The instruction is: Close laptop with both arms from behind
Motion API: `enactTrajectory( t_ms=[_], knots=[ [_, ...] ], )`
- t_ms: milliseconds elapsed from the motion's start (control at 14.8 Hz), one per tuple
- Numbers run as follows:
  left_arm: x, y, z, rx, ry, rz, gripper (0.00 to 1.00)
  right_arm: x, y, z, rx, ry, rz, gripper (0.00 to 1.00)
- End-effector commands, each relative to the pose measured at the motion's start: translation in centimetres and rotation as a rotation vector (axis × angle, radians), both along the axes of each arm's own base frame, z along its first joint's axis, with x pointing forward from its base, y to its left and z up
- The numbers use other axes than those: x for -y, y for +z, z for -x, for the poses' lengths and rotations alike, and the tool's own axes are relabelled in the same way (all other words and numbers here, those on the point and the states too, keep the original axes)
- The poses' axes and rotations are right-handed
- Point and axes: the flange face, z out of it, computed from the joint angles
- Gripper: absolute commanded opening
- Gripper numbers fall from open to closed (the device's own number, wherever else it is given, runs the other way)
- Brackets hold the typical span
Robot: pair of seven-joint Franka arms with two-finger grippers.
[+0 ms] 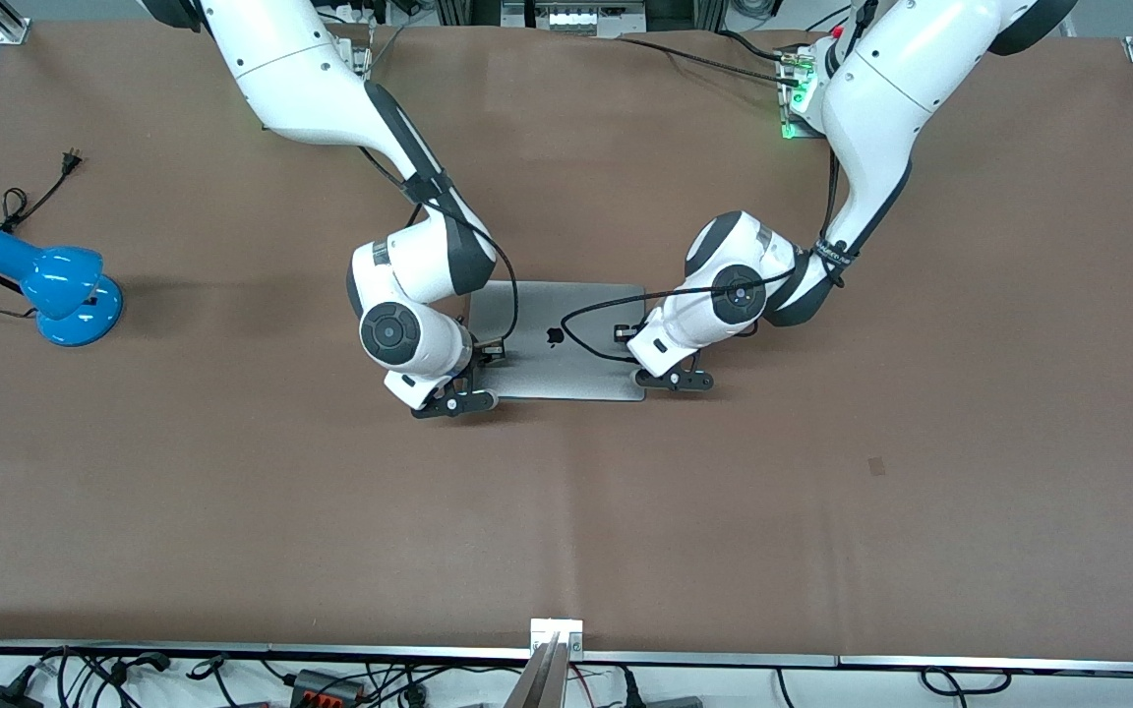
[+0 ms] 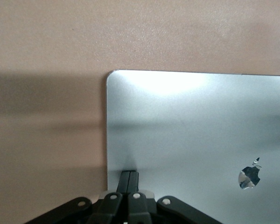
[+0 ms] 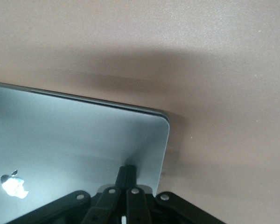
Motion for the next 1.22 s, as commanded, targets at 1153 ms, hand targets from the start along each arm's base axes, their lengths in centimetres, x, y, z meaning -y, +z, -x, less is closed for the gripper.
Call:
enactTrajectory(
  t_ms=[1153],
  knots=[
    [-12.4, 24.2, -1.9, 0.026, -0.011, -0.197, 0.00, 5.3, 13.4, -3.5, 0.107, -0.023, 0.026, 0.00]
  ],
)
